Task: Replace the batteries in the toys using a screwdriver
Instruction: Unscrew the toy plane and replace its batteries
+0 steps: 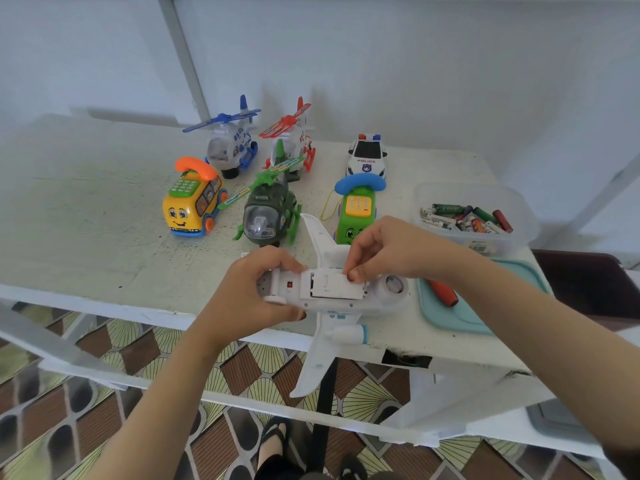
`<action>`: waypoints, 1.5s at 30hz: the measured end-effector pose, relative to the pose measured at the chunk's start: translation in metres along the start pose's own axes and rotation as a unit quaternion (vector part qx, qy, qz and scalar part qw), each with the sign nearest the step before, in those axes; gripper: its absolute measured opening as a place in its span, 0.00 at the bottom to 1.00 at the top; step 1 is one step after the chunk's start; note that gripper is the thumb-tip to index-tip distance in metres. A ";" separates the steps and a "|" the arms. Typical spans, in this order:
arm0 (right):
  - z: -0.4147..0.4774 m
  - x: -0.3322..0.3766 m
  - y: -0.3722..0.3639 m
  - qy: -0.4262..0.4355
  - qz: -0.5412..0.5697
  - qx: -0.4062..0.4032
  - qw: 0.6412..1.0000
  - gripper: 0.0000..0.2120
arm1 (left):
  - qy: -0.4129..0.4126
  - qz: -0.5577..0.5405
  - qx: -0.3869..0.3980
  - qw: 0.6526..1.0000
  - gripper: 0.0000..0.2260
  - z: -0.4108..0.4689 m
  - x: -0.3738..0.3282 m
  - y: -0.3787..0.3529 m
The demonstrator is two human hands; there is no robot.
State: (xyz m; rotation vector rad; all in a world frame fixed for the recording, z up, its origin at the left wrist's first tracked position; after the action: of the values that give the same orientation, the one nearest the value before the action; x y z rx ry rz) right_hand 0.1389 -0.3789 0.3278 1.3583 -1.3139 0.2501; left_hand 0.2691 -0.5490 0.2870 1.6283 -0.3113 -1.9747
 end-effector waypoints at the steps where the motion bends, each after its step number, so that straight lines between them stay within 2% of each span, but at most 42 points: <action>1: 0.001 0.000 0.000 -0.002 -0.003 -0.004 1.000 0.07 | -0.001 -0.001 0.000 1.000 0.22 0.000 0.000 0.000; 12: 0.002 0.005 -0.001 -0.027 -0.052 -0.048 0.997 0.09 | -0.001 -0.002 -0.005 1.000 0.22 -0.001 0.001 -0.001; 25: -0.002 0.002 -0.001 -0.041 0.025 -0.037 0.998 0.08 | -0.009 0.001 -0.004 1.000 0.22 -0.001 0.002 -0.001; 37: -0.005 0.005 -0.005 -0.013 -0.055 -0.078 0.995 0.10 | -0.007 -0.008 -0.004 1.000 0.20 -0.002 0.000 -0.001; 45: -0.007 0.004 -0.006 -0.032 -0.028 -0.060 0.997 0.09 | -0.009 -0.004 -0.001 1.000 0.20 -0.002 0.001 -0.001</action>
State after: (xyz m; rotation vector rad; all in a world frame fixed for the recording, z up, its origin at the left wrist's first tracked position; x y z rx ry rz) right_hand 0.1488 -0.3773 0.3295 1.3087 -1.3216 0.0883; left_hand 0.2708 -0.5483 0.2852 1.6132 -0.3089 -1.9970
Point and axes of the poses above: each hand's wrist, its own z-axis towards the middle knuckle, its own y-axis out of the back of the hand, x = y × z, the point moved 3 cm from there along z, towards the middle knuckle, and after that the axes turned 1 degree about -z, right-handed, at the moved point
